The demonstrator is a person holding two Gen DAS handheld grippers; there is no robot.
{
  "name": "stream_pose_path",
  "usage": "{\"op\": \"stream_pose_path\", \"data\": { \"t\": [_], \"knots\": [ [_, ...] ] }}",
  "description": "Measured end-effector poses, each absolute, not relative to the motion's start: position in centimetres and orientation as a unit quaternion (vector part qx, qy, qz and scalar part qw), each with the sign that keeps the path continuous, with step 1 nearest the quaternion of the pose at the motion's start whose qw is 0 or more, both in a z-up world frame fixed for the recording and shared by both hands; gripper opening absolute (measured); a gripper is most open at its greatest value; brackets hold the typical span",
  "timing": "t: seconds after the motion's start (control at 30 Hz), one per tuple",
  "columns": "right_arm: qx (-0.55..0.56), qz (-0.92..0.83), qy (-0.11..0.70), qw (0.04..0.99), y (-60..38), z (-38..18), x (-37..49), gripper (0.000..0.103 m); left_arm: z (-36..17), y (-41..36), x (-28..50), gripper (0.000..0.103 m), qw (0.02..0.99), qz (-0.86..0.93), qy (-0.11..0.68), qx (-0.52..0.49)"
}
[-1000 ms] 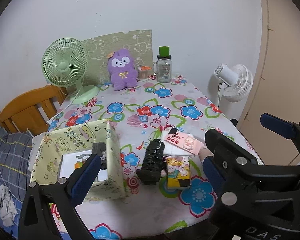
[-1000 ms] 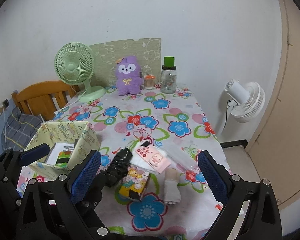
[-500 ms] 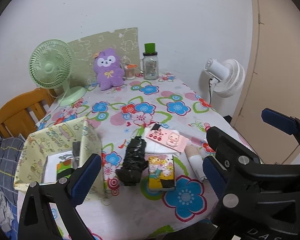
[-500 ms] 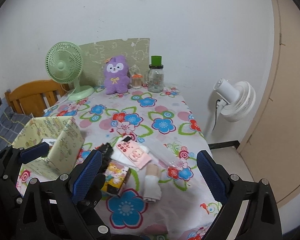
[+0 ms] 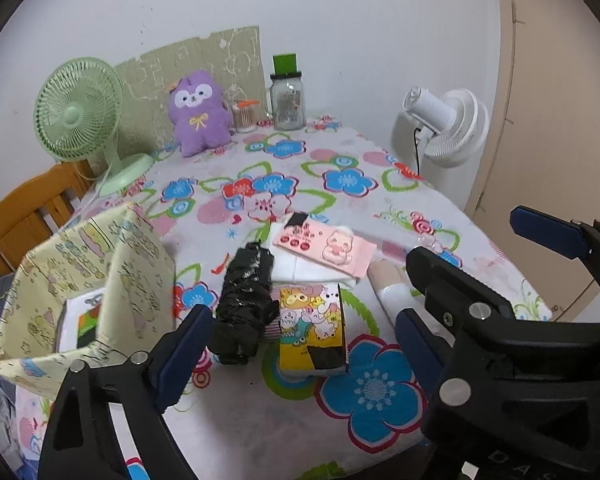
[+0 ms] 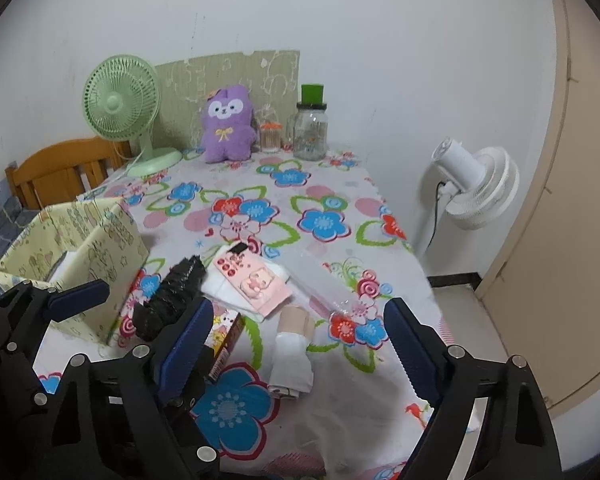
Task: Organize soft objects
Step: 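Grasp the yellow cartoon tissue pack with the left tool while the right tool grasps the white rolled cloth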
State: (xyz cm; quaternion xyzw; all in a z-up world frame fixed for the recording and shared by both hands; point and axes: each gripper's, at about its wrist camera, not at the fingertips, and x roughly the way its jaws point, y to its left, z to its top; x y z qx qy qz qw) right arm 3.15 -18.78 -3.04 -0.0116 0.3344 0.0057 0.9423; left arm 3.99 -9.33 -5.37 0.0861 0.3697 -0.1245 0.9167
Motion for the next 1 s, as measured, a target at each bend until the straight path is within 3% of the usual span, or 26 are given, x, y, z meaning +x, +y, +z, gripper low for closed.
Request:
{"op": "stream_pose_path", "data": {
  "t": [0.53,1.0],
  "knots": [
    [0.005,0.013,0.395,0.918,-19.8,-8.0,6.1,0.083,-9.8,-10.0,5.8,0.071,0.894,-0.131,0.421,0.076],
    [0.022,0.019,0.447,0.894,-20.1,-11.2,8.8,0.067,-12.2,-10.4,7.6,0.057,0.875,-0.135,0.458,0.074]
  ]
}}
